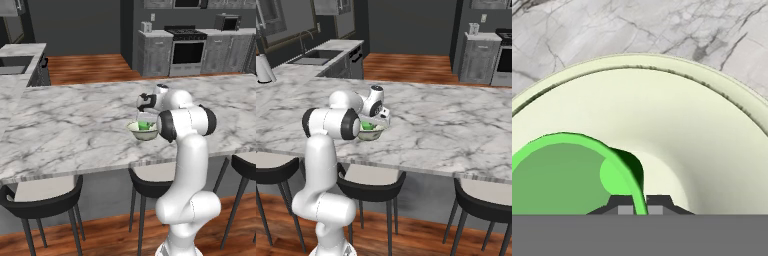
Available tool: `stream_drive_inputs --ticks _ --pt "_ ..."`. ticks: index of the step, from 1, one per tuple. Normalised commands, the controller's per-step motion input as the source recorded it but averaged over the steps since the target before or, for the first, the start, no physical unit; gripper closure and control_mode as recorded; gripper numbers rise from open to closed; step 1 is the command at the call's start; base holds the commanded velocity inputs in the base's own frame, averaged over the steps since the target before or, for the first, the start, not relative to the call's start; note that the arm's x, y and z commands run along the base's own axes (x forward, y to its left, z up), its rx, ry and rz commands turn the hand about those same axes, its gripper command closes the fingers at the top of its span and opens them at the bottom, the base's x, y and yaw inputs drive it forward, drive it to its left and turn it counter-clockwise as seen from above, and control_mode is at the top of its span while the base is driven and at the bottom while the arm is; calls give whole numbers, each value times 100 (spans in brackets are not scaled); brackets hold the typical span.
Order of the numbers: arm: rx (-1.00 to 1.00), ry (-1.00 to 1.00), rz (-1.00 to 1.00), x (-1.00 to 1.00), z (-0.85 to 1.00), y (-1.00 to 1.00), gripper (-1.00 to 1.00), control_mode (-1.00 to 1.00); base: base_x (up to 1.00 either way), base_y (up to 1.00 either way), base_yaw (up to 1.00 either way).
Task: Place the cup inside the bowl on the dining table and move the bowl to any counter.
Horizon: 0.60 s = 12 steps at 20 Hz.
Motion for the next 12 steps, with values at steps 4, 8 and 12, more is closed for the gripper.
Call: stream_drive_inputs --ticks 4,8,12 --pt "0 0 0 -1 0 0 100 -100 0 0 0" --pt "0 0 0 0 0 0 100 -100 0 0 0" --pt "0 0 0 0 0 5 -100 -100 0 0 0"
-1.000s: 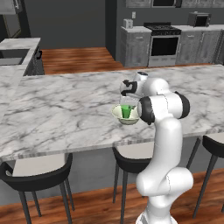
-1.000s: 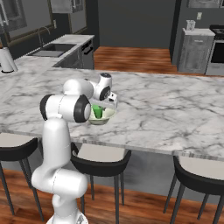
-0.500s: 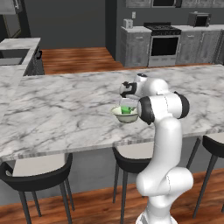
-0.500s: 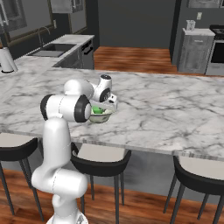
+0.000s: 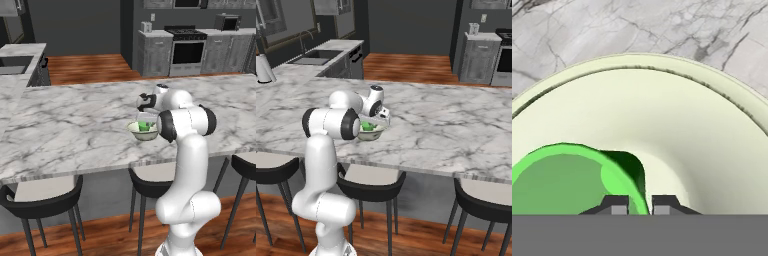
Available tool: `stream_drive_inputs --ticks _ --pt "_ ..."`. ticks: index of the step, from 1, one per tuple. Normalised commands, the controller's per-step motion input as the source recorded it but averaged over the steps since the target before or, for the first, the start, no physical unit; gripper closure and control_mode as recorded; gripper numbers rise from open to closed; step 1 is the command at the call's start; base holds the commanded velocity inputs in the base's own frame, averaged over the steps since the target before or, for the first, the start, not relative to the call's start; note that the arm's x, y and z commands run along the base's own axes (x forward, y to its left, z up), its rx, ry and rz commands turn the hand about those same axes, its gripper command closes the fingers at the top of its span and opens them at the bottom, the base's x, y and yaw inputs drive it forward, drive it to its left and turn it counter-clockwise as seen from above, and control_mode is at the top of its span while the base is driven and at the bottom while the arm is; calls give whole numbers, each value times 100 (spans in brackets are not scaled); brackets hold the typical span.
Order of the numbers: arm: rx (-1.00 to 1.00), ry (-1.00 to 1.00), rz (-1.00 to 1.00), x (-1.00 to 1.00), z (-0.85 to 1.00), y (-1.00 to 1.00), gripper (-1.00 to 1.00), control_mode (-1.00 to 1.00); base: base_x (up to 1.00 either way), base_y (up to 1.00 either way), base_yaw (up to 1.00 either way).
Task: Place the cup inside the bowl on the dining table and move the bowl to any counter.
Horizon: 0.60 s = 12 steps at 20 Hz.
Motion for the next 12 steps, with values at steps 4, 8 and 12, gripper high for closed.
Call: stream_drive_inputs --ticks 4,8,12 --pt "0 0 0 0 0 2 -100 -100 0 0 0" --pt "0 0 0 0 0 1 -100 -100 0 0 0" --pt "0 0 0 0 0 0 -100 -100 0 0 0"
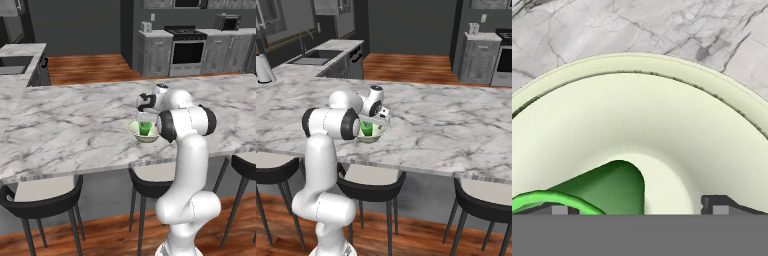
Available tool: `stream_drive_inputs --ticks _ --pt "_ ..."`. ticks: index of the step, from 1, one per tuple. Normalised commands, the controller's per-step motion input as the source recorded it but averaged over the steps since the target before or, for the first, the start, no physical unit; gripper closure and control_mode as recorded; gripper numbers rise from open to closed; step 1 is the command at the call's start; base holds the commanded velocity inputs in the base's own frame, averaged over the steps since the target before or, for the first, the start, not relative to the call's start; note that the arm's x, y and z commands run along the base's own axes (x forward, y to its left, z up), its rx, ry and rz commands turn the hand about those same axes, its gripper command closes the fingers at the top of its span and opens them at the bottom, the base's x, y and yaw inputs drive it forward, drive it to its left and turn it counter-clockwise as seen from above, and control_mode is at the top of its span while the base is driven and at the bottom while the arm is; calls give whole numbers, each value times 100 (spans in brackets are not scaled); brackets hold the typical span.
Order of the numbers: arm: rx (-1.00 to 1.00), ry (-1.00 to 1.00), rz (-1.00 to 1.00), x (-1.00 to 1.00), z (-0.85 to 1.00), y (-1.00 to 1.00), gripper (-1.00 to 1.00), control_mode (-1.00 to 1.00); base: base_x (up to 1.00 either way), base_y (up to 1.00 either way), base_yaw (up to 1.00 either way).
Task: Place the cup inside the bowl on the dining table and move the bowl to any counter.
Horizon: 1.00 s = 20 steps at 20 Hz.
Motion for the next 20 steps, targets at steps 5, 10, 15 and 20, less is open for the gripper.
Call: stream_drive_inputs --ticks 5,10,15,20 --pt "0 0 0 0 5 0 -100 -100 0 0 0" --pt "0 0 0 -1 15 0 -100 -100 0 0 0" --pt "0 0 0 -3 17 0 -100 -100 0 0 0" --pt "0 0 0 -3 17 0 -100 -100 0 0 0"
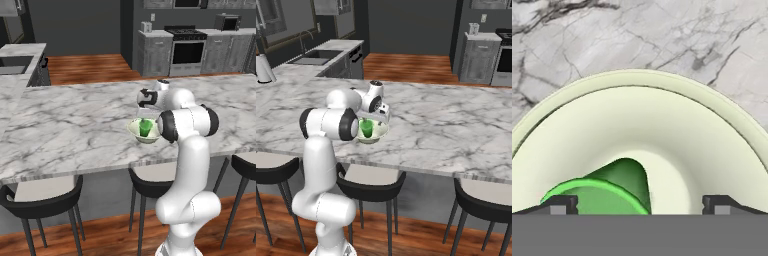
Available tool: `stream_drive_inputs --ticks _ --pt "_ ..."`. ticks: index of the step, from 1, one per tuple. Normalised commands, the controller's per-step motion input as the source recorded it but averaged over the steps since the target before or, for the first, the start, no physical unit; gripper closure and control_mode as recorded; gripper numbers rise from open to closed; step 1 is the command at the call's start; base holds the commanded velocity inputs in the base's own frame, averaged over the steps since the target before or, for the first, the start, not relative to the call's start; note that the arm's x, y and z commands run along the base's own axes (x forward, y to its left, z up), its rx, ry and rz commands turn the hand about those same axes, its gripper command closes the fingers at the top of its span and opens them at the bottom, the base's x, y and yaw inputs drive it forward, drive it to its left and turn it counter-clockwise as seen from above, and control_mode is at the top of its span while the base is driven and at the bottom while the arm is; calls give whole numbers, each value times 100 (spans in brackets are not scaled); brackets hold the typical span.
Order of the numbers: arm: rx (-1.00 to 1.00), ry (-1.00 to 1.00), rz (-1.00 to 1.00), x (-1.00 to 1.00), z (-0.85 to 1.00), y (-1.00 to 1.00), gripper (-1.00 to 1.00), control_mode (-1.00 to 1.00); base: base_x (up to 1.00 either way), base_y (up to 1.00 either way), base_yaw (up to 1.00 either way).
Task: Place the cup inside the bowl on the dining table and move the bowl to any counter.
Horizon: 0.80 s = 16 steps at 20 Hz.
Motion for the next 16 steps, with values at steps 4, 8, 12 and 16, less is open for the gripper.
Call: stream_drive_inputs --ticks 4,8,12,16 --pt "2 0 0 -6 14 -5 -100 -100 0 0 0" --pt "5 0 0 -11 6 -23 -100 -100 0 0 0" --pt "6 0 -1 -14 1 -29 -100 -100 0 0 0" --pt "6 0 -2 -18 0 -34 -100 -100 0 0 0"
